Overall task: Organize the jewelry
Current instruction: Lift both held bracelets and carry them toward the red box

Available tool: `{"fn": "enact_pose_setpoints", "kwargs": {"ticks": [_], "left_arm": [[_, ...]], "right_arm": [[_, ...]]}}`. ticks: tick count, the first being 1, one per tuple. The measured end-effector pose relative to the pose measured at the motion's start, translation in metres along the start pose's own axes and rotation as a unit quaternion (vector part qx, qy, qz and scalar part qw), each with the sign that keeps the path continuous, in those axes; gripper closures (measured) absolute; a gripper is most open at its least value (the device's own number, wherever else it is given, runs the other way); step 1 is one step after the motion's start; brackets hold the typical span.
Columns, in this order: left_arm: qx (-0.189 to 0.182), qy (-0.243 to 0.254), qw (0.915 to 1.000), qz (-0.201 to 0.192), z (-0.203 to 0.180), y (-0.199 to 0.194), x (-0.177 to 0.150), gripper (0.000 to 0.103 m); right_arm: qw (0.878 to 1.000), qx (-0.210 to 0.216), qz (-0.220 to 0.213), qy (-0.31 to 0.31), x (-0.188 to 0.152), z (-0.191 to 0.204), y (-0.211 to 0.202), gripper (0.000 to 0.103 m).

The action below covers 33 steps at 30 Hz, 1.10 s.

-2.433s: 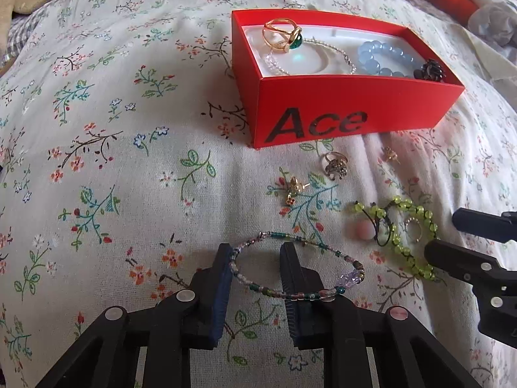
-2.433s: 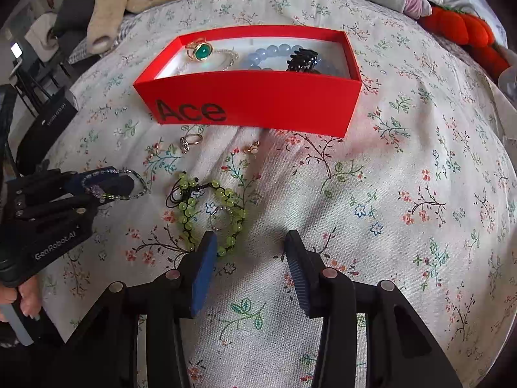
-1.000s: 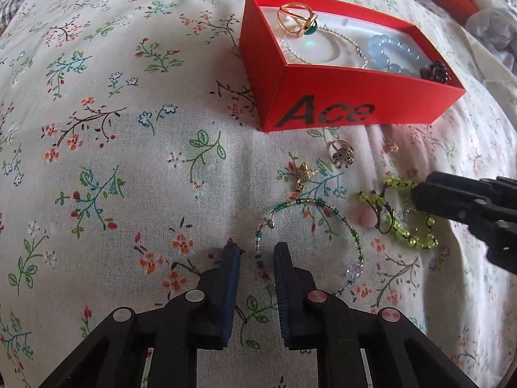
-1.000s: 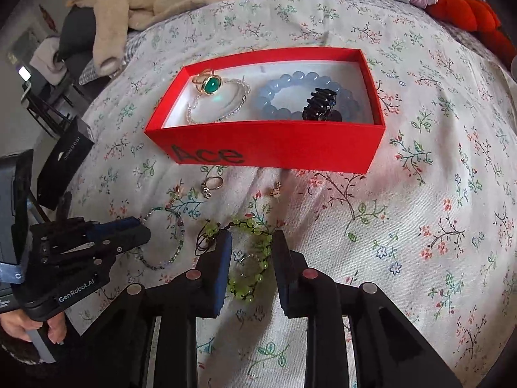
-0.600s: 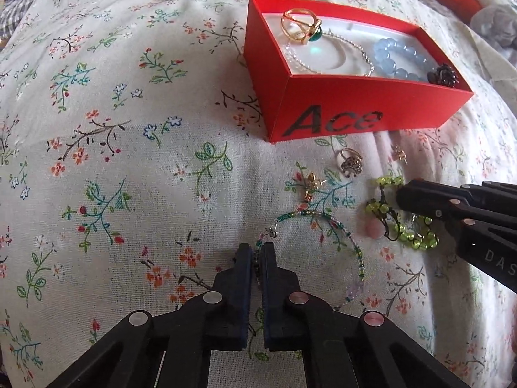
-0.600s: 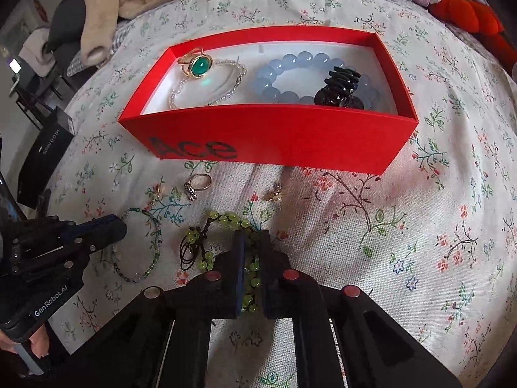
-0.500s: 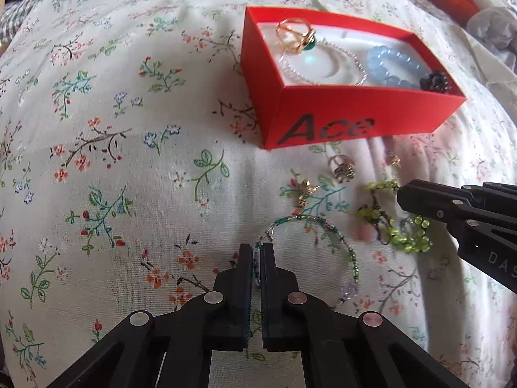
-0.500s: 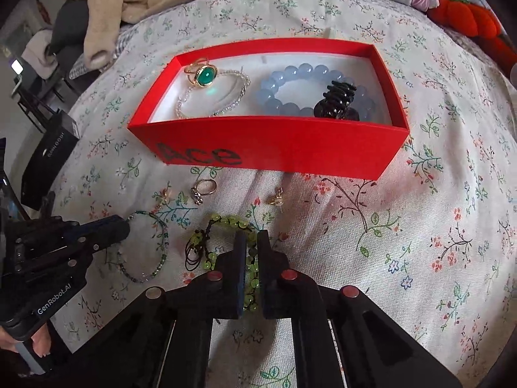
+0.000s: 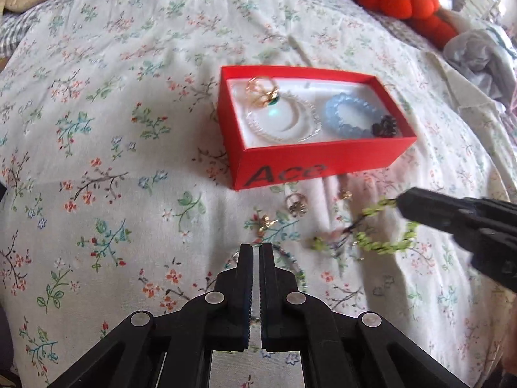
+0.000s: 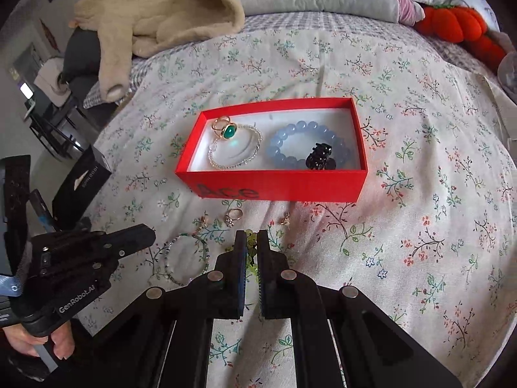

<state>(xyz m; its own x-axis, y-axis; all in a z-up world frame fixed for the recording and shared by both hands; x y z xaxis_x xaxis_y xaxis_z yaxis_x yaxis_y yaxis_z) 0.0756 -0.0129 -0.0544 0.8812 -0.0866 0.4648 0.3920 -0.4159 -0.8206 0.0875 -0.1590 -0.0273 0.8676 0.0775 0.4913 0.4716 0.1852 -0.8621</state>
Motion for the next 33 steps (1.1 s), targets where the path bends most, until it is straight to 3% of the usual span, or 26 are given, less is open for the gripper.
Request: {"fn": "enact_pose_setpoints", "kwargs": {"ticks": [3, 6, 7, 10, 12, 15, 26, 33], "left_arm": [[0.013, -0.015, 0.9996, 0.018, 0.007, 0.012, -0.006, 0.103], [0.031, -0.017, 0.9984, 0.044, 0.016, 0.030, -0.014, 0.088], [0.038, -0.020, 0.9976, 0.055, 0.019, 0.037, -0.017, 0.088], [0.042, -0.023, 0.9973, 0.055, 0.022, 0.044, -0.019, 0.089], [0.050, -0.012, 0.9971, 0.057, 0.019, 0.043, -0.019, 0.101], [0.058, -0.002, 0.9967, 0.056, 0.015, 0.043, -0.019, 0.103], [0.016, 0.025, 0.9995, -0.008, -0.019, 0.001, 0.012, 0.103], [-0.024, 0.023, 0.9972, -0.066, -0.039, -0.022, 0.050, 0.103]], "right_arm": [[1.000, 0.008, -0.006, 0.006, 0.002, 0.000, -0.008, 0.097], [1.000, 0.011, -0.009, 0.008, 0.002, -0.003, -0.015, 0.097], [1.000, 0.012, -0.008, 0.009, 0.002, -0.003, -0.016, 0.097], [1.000, 0.013, -0.008, 0.010, 0.001, -0.005, -0.017, 0.097], [1.000, 0.015, -0.008, 0.013, 0.002, -0.007, -0.017, 0.097], [1.000, 0.017, -0.011, 0.017, 0.004, -0.010, -0.020, 0.097], [0.998, 0.032, -0.046, 0.032, 0.024, -0.016, -0.040, 0.097], [0.995, 0.032, -0.085, 0.043, 0.048, -0.020, -0.053, 0.097]]}}
Point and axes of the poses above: each gripper's, at about its wrist camera, not at the fingertips, and y roughly the way its jaws point, z to its left, x to its top, the point moved 6 cm from there along y, roughly the way its jaws point, and after that the axes turned 7 degrees about -x, right-handed, at the moved point
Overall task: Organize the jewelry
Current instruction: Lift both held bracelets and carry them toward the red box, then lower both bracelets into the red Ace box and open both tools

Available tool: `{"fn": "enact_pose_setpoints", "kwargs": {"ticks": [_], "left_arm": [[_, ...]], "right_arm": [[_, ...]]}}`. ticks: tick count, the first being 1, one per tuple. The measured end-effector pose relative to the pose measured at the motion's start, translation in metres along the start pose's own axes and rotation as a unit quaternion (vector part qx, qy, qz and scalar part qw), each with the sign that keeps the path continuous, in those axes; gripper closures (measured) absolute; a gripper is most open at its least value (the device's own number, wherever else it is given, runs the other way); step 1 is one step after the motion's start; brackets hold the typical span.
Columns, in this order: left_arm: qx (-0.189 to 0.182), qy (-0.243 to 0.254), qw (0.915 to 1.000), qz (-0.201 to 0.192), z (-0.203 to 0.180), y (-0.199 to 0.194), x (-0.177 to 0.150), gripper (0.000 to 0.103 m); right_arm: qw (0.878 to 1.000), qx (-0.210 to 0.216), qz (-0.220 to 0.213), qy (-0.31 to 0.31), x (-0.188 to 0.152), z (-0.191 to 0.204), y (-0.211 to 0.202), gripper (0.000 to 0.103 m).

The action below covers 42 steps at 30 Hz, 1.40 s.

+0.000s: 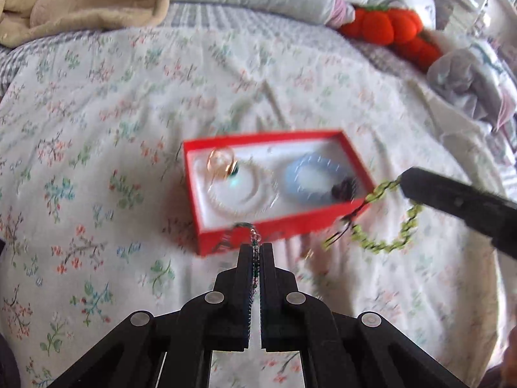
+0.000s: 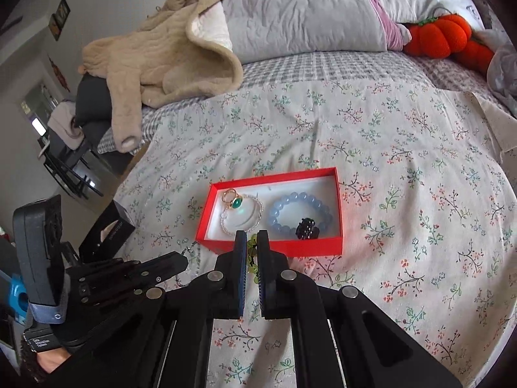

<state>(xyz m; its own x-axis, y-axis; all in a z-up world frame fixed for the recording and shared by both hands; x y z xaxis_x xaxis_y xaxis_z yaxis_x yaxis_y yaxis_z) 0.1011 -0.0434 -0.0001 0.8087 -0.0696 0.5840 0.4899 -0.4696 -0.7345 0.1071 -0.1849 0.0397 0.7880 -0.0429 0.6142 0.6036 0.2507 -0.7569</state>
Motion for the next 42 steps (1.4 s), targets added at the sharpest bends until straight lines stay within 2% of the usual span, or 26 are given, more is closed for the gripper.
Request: {"fn": "enact_pose_setpoints", "kwargs": {"ticks": [4, 10, 13, 16, 21, 23, 29, 35, 38, 39, 40, 41, 42], "left_arm": [[-0.033, -0.020, 0.9989, -0.026, -0.007, 0.003, 0.023, 0.103], [-0.076, -0.049, 0.9953, -0.036, -0.015, 0.018, 0.043, 0.103], [-0.094, -0.066, 0.9927, -0.037, -0.012, 0.028, 0.047, 0.103], [-0.073, -0.084, 0.9934, -0.028, 0.003, 0.040, 0.045, 0.103], [-0.029, -0.110, 0.9934, 0.001, 0.034, 0.060, 0.036, 0.103], [-0.010, -0.106, 0.9943, 0.005, 0.039, 0.064, 0.033, 0.103], [0.017, -0.087, 0.9960, 0.009, 0.043, 0.071, 0.033, 0.103], [0.041, -0.053, 0.9977, -0.003, 0.038, 0.068, 0.036, 0.103], [0.050, -0.042, 0.9979, 0.001, 0.034, 0.066, 0.034, 0.092], [0.053, -0.039, 0.9978, 0.001, 0.034, 0.064, 0.033, 0.083], [0.057, -0.036, 0.9977, -0.001, 0.033, 0.062, 0.032, 0.075], [0.059, -0.033, 0.9977, -0.003, 0.032, 0.061, 0.031, 0.073], [0.061, -0.030, 0.9977, -0.004, 0.031, 0.059, 0.030, 0.071]], "right_arm": [[1.000, -0.006, -0.025, 0.006, 0.017, -0.002, -0.001, 0.097], [0.998, -0.016, -0.054, -0.004, 0.037, 0.006, 0.009, 0.097], [0.998, -0.005, -0.055, -0.008, 0.040, 0.013, 0.018, 0.097], [0.999, -0.001, -0.050, -0.010, 0.038, 0.016, 0.028, 0.097], [0.999, -0.025, -0.028, 0.001, 0.036, -0.004, 0.051, 0.097], [0.999, -0.034, -0.021, 0.005, 0.036, -0.013, 0.060, 0.097], [0.998, -0.064, -0.010, 0.007, 0.034, -0.030, 0.076, 0.097], [0.997, -0.079, -0.010, 0.004, 0.035, -0.041, 0.082, 0.095], [0.996, -0.084, -0.007, -0.006, 0.035, -0.040, 0.080, 0.095], [0.996, -0.084, -0.007, -0.007, 0.035, -0.039, 0.078, 0.093], [0.997, -0.082, -0.007, -0.008, 0.034, -0.038, 0.076, 0.084], [0.997, -0.081, -0.007, -0.009, 0.033, -0.038, 0.074, 0.074], [0.997, -0.081, -0.009, -0.010, 0.033, -0.037, 0.072, 0.069]]}}
Point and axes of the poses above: each gripper's, at about its wrist camera, not at the fingertips, and y roughly the way its jaws point, z to its left, x to its top, the point moved 6 cm from there along y, roughly the way its jaws point, and after that the axes turned 7 degrees about -x, right-handed, at the moved point
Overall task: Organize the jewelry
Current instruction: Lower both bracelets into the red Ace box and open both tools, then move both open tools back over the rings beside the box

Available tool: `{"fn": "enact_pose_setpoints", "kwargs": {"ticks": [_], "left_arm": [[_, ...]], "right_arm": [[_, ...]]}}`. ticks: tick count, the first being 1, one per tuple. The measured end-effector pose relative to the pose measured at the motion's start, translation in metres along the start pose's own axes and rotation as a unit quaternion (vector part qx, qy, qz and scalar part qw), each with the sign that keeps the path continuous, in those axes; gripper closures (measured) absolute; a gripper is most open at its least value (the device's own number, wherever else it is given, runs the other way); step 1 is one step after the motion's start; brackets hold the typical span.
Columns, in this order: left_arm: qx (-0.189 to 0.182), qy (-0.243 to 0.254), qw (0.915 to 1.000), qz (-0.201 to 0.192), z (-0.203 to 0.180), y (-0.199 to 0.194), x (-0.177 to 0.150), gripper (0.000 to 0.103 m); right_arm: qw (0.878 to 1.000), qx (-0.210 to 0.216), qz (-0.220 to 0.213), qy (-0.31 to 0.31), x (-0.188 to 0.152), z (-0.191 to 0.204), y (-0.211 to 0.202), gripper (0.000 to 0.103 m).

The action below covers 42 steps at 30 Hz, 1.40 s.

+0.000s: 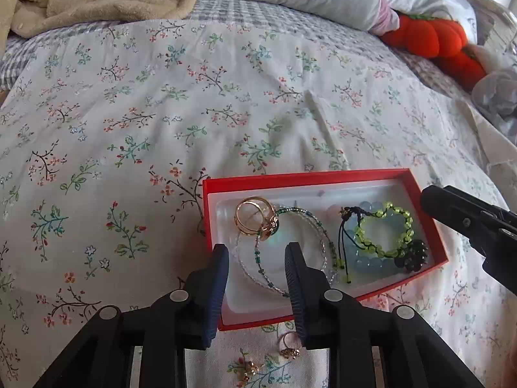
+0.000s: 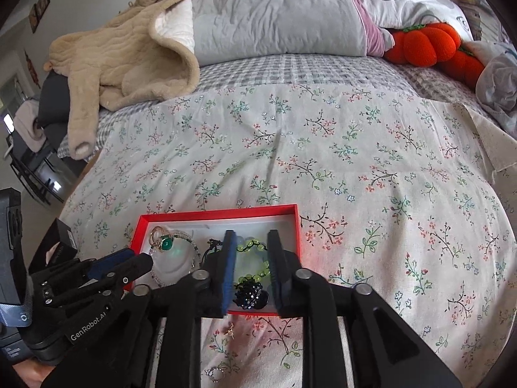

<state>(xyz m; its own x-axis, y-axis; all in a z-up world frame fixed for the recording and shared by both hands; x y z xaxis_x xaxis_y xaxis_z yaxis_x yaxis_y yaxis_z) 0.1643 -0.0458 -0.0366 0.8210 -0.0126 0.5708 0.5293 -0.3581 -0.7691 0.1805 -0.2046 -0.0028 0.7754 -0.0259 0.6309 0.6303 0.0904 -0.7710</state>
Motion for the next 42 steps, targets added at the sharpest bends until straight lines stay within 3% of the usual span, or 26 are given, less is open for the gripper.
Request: {"fn": "enact_pose_setpoints", "kwargs": {"ticks": [1, 6, 12, 21, 32, 42], "left_arm": [[0.001, 0.002, 1.0000, 0.000, 0.000, -0.002, -0.001, 0.071], [0.003, 0.017, 0.9999, 0.004, -0.005, -0.012, -0.008, 0.069], [0.014, 0.033, 0.9993, 0.003, -0.009, -0.022, -0.018, 0.053], [0.039, 0.044, 0.9983, -0.005, 0.000, -0.039, -0.033, 0.028], [0.066, 0.045, 0.9967, 0.009, 0.014, -0.044, -0.058, 0.019], [0.076, 0.057, 0.9942, 0.051, 0.024, -0.022, -0.091, 0.016]], "right_arm": [[1.000, -0.001, -0.004, -0.002, -0.001, 0.000, -0.003, 0.062], [1.000, 0.000, -0.010, -0.016, -0.007, 0.002, -0.018, 0.060], [1.000, 0.009, -0.012, -0.019, -0.013, 0.004, -0.033, 0.058], [1.000, -0.007, -0.017, -0.022, -0.027, 0.001, -0.048, 0.040], [0.998, -0.028, 0.009, -0.047, -0.060, -0.007, -0.049, 0.029], [0.996, -0.036, 0.057, -0.059, -0.094, -0.016, -0.034, 0.028]]}}
Point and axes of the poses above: each gripper's, at about its wrist camera, not at the fingertips, and y roughly the way its jaws point, z to its left, x to its top, the point moved 6 cm from there along y, roughly the way its jaws point, and after that the axes turned 7 degrees about -x, right-handed, at the moved point
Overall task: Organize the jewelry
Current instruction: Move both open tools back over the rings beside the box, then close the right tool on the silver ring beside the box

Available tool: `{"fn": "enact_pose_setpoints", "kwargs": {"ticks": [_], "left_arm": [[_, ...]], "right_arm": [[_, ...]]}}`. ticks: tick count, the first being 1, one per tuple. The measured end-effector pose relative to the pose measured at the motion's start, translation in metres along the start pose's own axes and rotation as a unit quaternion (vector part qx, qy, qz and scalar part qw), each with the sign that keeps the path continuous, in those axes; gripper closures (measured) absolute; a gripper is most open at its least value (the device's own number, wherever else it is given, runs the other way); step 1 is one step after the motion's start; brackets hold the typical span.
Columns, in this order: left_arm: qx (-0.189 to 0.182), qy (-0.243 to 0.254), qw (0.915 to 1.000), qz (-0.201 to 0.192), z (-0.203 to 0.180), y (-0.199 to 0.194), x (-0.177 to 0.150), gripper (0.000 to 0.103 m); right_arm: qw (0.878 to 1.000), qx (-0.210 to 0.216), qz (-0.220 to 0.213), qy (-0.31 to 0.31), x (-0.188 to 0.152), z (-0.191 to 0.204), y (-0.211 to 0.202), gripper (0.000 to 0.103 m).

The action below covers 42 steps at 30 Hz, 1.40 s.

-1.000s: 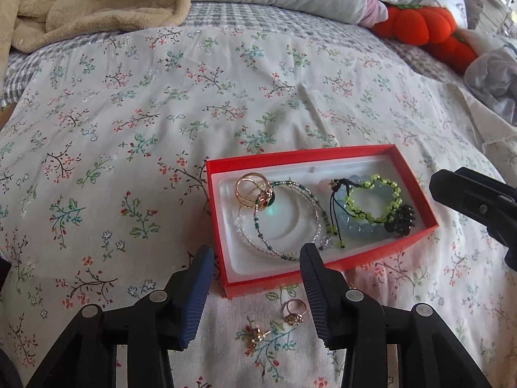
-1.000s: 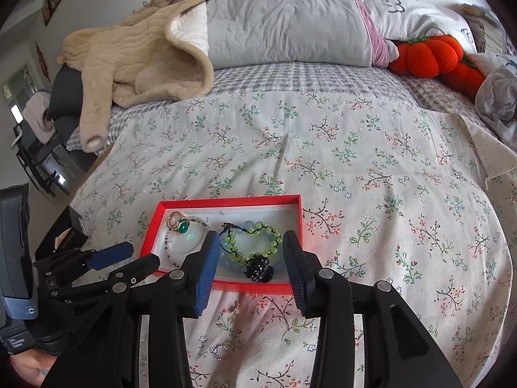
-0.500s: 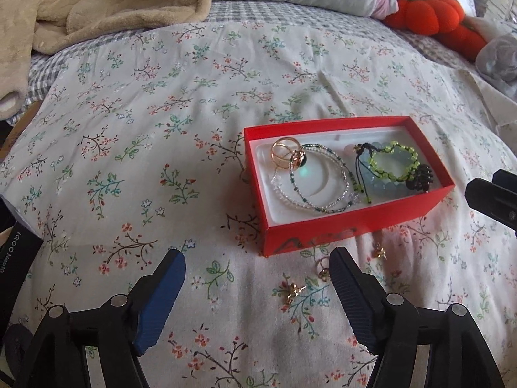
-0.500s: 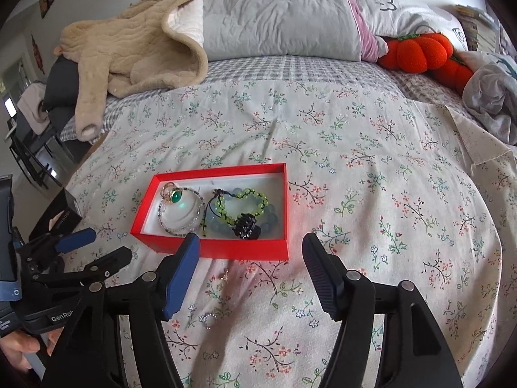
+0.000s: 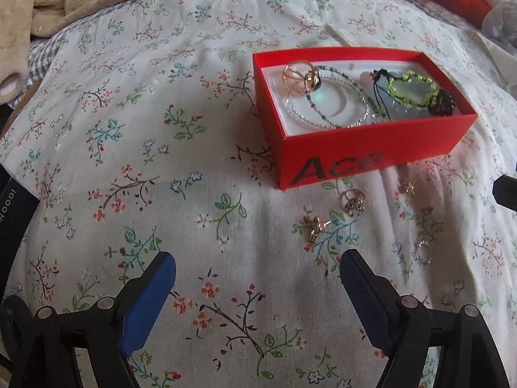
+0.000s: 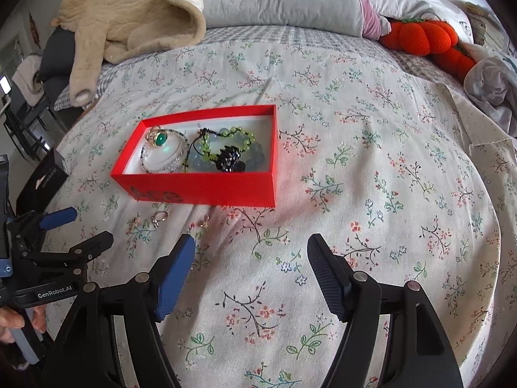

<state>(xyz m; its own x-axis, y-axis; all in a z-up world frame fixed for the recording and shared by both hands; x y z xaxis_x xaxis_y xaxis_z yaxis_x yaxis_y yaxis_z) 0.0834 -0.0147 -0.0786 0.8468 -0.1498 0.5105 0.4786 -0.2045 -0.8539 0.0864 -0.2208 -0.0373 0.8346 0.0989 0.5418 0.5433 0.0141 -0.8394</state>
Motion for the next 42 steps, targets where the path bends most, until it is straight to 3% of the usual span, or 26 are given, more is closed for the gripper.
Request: {"fn": "enact_pose_setpoints", "kwargs": {"ticks": [5, 9, 13, 18, 23, 29, 33, 42], "left_arm": [[0.004, 0.027, 0.9996, 0.000, -0.001, 0.011, -0.011, 0.016], [-0.007, 0.038, 0.9992, -0.009, 0.004, 0.022, -0.017, 0.013], [-0.011, 0.051, 0.9980, -0.036, 0.002, 0.025, -0.020, 0.008], [-0.015, 0.049, 0.9982, -0.031, 0.000, 0.025, -0.017, 0.008], [-0.016, 0.050, 0.9982, -0.030, 0.001, 0.025, -0.016, 0.008], [-0.020, 0.049, 0.9982, -0.029, 0.001, 0.025, -0.016, 0.009], [-0.028, 0.052, 0.9979, -0.028, 0.000, 0.022, -0.015, 0.015], [-0.047, 0.052, 0.9971, -0.029, -0.008, 0.015, -0.013, 0.030]], "right_arm": [[1.000, 0.001, 0.014, -0.024, -0.016, 0.008, 0.010, 0.028], [0.997, 0.037, 0.031, -0.053, -0.033, 0.023, 0.020, 0.028], [0.994, 0.055, 0.014, -0.096, -0.042, 0.042, 0.020, 0.028], [0.987, 0.087, -0.005, -0.133, -0.044, 0.064, 0.018, 0.029], [0.987, 0.088, 0.005, -0.132, -0.041, 0.073, 0.033, 0.048], [0.988, 0.082, 0.009, -0.130, -0.037, 0.076, 0.043, 0.058], [0.984, 0.078, 0.010, -0.159, -0.040, 0.084, 0.050, 0.063], [0.986, 0.097, 0.028, -0.130, -0.035, 0.074, 0.059, 0.082]]}}
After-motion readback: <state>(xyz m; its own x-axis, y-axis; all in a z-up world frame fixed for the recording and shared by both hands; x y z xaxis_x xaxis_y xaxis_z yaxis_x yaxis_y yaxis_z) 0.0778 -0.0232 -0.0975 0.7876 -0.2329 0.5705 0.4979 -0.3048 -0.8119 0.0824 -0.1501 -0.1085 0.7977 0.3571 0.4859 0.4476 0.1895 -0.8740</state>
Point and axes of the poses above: each gripper's, at about its wrist camera, not at the fingertips, and y roughly the way its jaws point, z to its left, x to its top, the point moved 6 cm from there along y, roughly the way its jaws point, and after that the axes turned 7 degrees about -x, right-handed, at the moved point
